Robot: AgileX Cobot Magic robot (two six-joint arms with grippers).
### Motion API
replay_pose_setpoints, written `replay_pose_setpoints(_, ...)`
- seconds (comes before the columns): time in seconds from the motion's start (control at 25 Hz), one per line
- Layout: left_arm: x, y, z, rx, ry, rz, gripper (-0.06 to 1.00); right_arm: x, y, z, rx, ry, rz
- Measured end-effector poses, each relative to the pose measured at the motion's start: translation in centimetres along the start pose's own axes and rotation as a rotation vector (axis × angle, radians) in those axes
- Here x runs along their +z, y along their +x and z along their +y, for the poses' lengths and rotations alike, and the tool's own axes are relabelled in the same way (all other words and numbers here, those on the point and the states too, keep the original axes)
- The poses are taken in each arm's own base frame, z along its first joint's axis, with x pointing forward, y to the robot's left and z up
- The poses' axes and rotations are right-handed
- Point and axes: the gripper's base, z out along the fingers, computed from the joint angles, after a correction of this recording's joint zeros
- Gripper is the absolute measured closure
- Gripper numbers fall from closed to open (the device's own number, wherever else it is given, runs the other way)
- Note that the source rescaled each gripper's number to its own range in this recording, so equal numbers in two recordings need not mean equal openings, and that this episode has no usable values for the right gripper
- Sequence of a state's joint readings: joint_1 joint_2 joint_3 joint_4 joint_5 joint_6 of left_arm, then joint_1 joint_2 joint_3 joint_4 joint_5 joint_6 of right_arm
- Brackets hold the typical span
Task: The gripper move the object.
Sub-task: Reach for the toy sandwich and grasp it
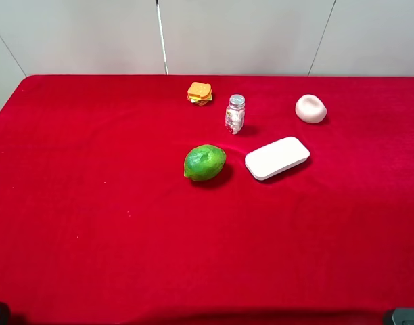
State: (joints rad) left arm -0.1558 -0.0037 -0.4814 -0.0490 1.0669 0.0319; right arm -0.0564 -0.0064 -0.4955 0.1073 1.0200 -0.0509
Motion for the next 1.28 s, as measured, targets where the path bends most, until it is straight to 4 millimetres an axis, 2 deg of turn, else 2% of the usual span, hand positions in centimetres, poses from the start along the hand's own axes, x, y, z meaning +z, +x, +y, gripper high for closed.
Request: replay_pose_setpoints(1.28,0.0,0.0,0.0,0.0,0.0,0.0,-0.06,0.0,0.0,0.0,0.0,0.0,0.0)
